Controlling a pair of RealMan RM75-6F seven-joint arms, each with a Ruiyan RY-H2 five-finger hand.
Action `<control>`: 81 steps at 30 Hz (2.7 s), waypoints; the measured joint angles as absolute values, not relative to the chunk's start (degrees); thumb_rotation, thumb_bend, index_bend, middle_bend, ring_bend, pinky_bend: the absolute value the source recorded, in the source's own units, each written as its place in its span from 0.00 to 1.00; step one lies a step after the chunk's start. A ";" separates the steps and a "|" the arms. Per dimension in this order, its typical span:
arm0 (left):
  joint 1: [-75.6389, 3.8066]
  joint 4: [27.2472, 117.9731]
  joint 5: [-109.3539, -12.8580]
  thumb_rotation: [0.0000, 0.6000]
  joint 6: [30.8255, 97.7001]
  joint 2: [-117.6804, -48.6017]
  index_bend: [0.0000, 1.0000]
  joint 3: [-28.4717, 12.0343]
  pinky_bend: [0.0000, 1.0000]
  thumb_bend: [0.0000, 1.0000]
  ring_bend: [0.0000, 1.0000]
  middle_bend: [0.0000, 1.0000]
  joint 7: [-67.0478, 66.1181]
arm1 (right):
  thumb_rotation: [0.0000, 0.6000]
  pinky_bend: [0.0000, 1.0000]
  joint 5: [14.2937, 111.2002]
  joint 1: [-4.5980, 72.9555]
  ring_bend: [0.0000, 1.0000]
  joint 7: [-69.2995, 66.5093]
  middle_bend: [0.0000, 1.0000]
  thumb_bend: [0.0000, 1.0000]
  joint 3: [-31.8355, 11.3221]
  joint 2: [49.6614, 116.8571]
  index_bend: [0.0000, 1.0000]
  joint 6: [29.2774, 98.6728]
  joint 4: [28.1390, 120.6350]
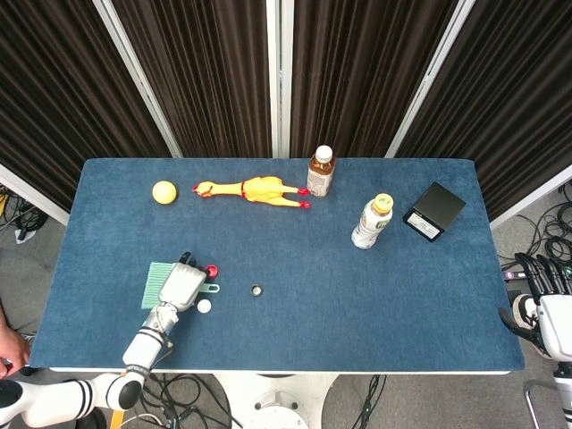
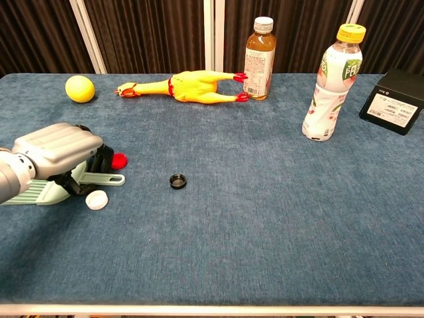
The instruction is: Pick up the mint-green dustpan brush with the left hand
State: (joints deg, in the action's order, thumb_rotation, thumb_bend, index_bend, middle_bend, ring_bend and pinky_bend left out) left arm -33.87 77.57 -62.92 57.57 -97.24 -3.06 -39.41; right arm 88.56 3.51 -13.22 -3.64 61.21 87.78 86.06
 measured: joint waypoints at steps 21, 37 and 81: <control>-32.45 76.25 -70.95 1.00 60.20 -93.99 0.51 -2.04 0.31 0.36 0.33 0.52 -24.56 | 1.00 0.00 88.92 3.18 0.00 -12.89 0.10 0.17 -3.70 60.87 0.00 88.57 86.82; -31.82 68.30 -84.51 1.00 66.05 -88.04 0.53 -4.19 0.41 0.41 0.38 0.54 21.52 | 1.00 0.00 89.23 3.06 0.00 -10.21 0.11 0.17 -3.77 59.90 0.00 88.99 89.52; -48.80 35.09 -100.07 1.00 67.45 -107.17 0.53 4.67 0.38 0.41 0.38 0.54 66.01 | 1.00 0.00 88.32 0.08 0.00 -6.37 0.12 0.17 -3.75 57.31 0.00 91.88 93.87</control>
State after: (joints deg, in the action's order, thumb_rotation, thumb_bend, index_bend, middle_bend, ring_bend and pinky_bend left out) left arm -48.80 35.09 -100.07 67.45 -107.17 4.67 66.01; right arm 88.32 0.08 -6.37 -3.75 57.31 91.88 93.87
